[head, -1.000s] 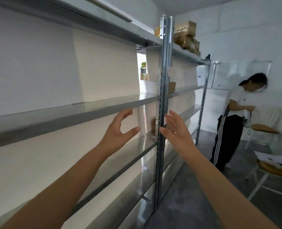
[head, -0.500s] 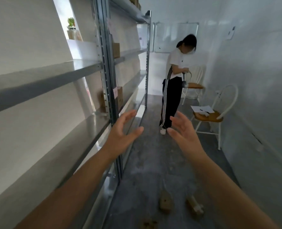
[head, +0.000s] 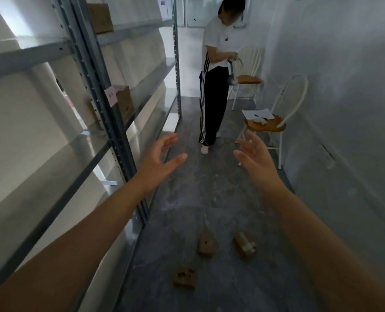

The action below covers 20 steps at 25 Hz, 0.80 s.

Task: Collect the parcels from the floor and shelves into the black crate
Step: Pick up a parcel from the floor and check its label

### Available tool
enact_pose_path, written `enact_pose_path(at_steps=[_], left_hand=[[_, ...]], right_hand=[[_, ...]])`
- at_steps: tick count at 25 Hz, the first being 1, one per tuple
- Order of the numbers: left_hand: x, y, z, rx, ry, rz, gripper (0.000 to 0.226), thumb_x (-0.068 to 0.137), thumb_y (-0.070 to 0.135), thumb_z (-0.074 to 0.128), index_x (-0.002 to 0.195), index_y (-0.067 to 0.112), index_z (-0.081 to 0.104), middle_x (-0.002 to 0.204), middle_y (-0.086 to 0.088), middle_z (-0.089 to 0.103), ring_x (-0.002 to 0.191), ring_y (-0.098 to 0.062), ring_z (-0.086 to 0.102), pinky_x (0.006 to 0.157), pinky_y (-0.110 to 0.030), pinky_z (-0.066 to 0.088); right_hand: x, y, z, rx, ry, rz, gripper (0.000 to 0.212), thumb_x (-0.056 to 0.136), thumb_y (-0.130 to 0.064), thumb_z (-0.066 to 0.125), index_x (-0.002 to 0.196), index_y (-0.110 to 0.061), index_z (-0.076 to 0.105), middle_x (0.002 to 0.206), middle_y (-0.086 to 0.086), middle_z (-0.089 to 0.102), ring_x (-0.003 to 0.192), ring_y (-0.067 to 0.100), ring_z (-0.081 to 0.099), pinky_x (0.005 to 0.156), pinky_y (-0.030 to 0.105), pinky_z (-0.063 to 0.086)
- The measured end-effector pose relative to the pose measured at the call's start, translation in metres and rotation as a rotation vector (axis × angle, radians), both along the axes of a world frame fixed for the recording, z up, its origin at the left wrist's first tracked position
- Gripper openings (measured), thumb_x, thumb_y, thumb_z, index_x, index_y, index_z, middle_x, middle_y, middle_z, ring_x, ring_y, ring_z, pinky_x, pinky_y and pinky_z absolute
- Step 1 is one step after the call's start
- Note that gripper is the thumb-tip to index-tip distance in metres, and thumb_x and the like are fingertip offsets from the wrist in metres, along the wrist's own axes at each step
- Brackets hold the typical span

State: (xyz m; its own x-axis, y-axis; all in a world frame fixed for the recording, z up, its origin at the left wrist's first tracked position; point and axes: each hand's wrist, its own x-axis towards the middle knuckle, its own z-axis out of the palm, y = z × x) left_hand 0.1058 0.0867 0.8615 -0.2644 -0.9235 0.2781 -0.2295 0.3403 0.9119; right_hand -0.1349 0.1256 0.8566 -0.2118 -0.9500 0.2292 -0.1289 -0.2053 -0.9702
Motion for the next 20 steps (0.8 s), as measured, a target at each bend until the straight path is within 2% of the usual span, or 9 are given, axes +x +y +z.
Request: enact_pose_path(at_steps=[2, 6, 9, 12, 14, 16, 20], left_hand=[[-0.019, -0.014, -0.007, 0.028, 0.007, 0.015, 0.050, 0.083, 0.026, 0.066, 0.128, 0.032, 0.045, 0.128, 0.013, 0.051, 0.118, 0.008, 0.044, 0.095, -0.007, 0.034], [-0.059, -0.043, -0.021, 0.042, 0.003, 0.037, 0.048, 0.084, 0.023, 0.065, 0.127, 0.031, 0.044, 0.125, 0.015, 0.051, 0.117, 0.005, 0.045, 0.089, -0.004, 0.031], [-0.076, -0.067, -0.035, 0.080, 0.019, 0.034, 0.047, 0.084, 0.022, 0.066, 0.125, 0.032, 0.045, 0.125, 0.013, 0.051, 0.120, -0.001, 0.045, 0.095, -0.010, 0.033], [-0.080, -0.104, -0.047, 0.105, 0.014, 0.036, 0.051, 0.084, 0.020, 0.066, 0.131, 0.022, 0.045, 0.129, 0.007, 0.051, 0.122, -0.004, 0.046, 0.101, -0.020, 0.035], [-0.080, -0.137, -0.058, 0.138, 0.021, 0.015, 0.051, 0.084, 0.018, 0.066, 0.130, 0.022, 0.045, 0.130, 0.005, 0.051, 0.123, -0.006, 0.045, 0.104, -0.023, 0.035], [-0.082, -0.173, -0.073, 0.190, 0.025, -0.017, 0.049, 0.085, 0.017, 0.066, 0.129, 0.022, 0.045, 0.129, 0.004, 0.051, 0.124, -0.008, 0.045, 0.104, -0.023, 0.034], [-0.094, -0.237, -0.119, 0.274, -0.013, -0.068, 0.049, 0.084, 0.015, 0.067, 0.127, 0.022, 0.046, 0.127, 0.004, 0.052, 0.122, -0.006, 0.046, 0.102, -0.022, 0.035]], right_hand=[[-0.020, -0.015, -0.004, 0.006, 0.020, 0.001, 0.059, 0.088, -0.019, 0.061, 0.141, -0.024, 0.033, 0.130, -0.003, 0.052, 0.120, 0.008, 0.050, 0.091, 0.021, 0.044], [-0.049, -0.049, -0.022, 0.018, -0.003, 0.030, 0.056, 0.087, -0.017, 0.062, 0.135, -0.028, 0.036, 0.120, -0.012, 0.054, 0.112, -0.006, 0.052, 0.086, 0.015, 0.047], [-0.059, -0.076, -0.046, 0.089, -0.025, 0.031, 0.059, 0.087, -0.018, 0.063, 0.138, -0.025, 0.035, 0.127, -0.005, 0.051, 0.123, 0.009, 0.047, 0.085, 0.016, 0.044], [-0.063, -0.112, -0.070, 0.155, -0.013, 0.020, 0.061, 0.086, -0.019, 0.064, 0.139, -0.024, 0.034, 0.128, -0.005, 0.050, 0.125, 0.013, 0.047, 0.081, 0.015, 0.045], [-0.070, -0.141, -0.085, 0.196, -0.013, -0.017, 0.061, 0.087, -0.018, 0.063, 0.140, -0.021, 0.034, 0.130, 0.000, 0.051, 0.126, 0.018, 0.048, 0.089, 0.024, 0.046], [-0.078, -0.169, -0.100, 0.264, -0.016, -0.073, 0.061, 0.087, -0.019, 0.062, 0.141, -0.019, 0.033, 0.135, 0.005, 0.049, 0.127, 0.021, 0.047, 0.093, 0.033, 0.046], [-0.091, -0.214, -0.142, 0.356, -0.033, -0.143, 0.061, 0.087, -0.011, 0.061, 0.141, -0.012, 0.032, 0.137, 0.013, 0.047, 0.128, 0.026, 0.046, 0.093, 0.032, 0.042]])
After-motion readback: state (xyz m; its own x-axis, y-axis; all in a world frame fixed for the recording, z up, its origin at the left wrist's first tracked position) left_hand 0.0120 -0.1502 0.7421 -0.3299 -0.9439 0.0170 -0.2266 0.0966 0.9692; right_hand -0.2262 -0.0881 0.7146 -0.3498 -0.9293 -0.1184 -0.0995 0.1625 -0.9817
